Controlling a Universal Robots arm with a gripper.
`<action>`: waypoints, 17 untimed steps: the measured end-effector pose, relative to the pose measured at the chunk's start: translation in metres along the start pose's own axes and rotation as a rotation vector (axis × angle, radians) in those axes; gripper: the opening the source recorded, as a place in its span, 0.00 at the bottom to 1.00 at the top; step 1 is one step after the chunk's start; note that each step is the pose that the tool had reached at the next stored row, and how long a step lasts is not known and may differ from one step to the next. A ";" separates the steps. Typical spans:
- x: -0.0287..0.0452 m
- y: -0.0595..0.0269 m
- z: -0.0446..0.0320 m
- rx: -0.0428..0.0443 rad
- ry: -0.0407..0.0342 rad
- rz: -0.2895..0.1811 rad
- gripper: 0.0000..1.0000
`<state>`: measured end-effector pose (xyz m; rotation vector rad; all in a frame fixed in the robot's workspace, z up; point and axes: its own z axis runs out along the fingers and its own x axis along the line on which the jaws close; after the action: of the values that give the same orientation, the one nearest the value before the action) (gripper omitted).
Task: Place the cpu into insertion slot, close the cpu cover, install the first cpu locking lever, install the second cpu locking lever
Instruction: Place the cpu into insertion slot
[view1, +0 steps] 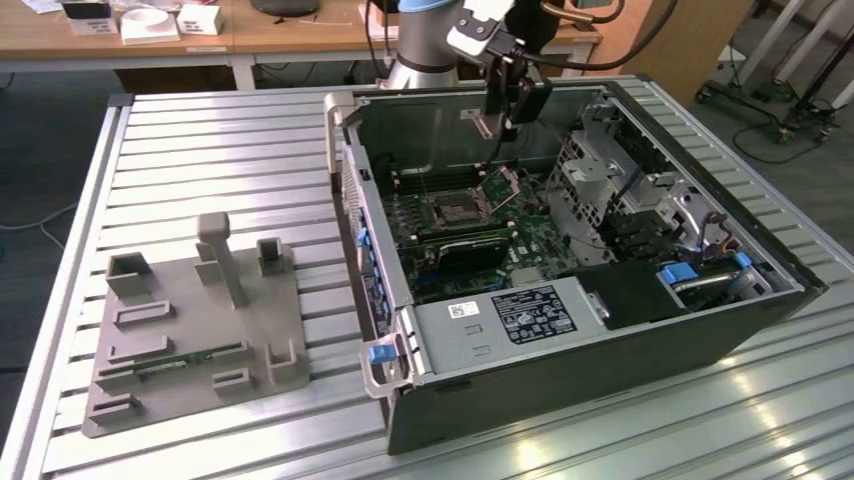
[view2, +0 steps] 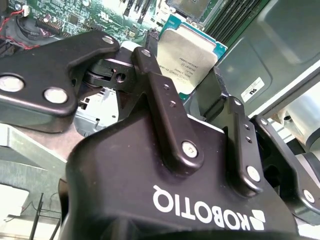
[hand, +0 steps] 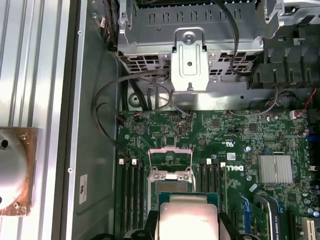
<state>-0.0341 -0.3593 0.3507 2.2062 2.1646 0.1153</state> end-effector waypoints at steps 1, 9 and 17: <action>0.0000 -0.0001 0.0008 0.0005 -0.0002 0.001 0.54; -0.0001 -0.0002 0.0023 0.0039 -0.0004 0.003 0.54; -0.0001 -0.0001 0.0023 0.0040 -0.0004 0.003 0.54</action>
<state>-0.0341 -0.3593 0.3484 2.2118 2.1630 0.1107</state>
